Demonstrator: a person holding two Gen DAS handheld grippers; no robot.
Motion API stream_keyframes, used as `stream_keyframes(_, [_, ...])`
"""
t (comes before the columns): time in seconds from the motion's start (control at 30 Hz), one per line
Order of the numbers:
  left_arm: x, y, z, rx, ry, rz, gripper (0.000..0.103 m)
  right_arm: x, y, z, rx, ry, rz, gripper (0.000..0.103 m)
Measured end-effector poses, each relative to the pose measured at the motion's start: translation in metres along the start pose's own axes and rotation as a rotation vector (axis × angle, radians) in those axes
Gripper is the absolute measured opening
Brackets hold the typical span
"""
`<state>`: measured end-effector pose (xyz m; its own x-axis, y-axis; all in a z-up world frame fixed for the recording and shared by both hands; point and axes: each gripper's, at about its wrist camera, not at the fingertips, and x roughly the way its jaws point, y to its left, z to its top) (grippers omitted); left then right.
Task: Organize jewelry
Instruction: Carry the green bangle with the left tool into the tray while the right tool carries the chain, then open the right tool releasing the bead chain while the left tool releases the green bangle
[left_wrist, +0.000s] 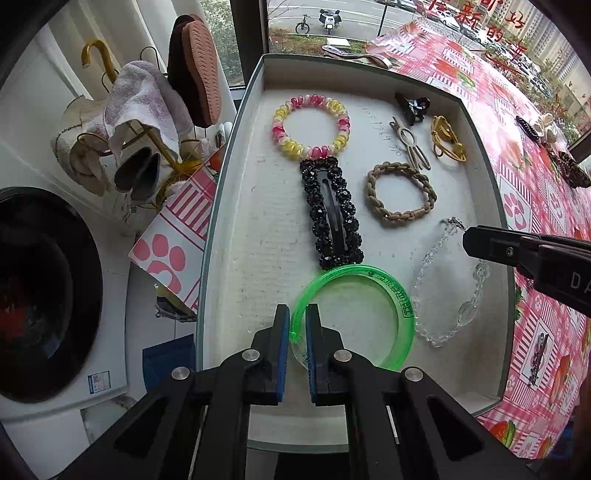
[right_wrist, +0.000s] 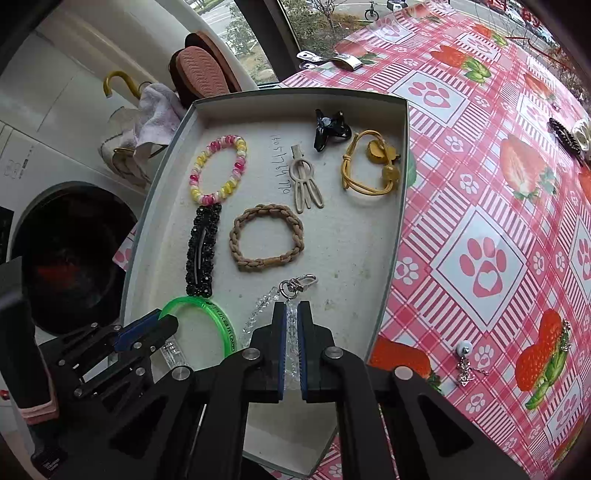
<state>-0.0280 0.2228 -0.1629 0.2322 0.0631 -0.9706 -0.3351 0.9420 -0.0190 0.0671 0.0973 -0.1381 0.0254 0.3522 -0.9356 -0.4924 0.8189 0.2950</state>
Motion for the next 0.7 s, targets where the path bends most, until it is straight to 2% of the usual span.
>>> stream_keyframes(0.37, [0.007,-0.002,0.013,0.006,-0.006,0.021,0.015,0.015,-0.017,0.033,0.026,-0.014,-0.082,0.006])
stream_keyframes(0.7, [0.008,-0.007,0.014,0.021,0.006,0.044,0.015,0.029,-0.014,0.036,0.013,0.011,-0.103,0.007])
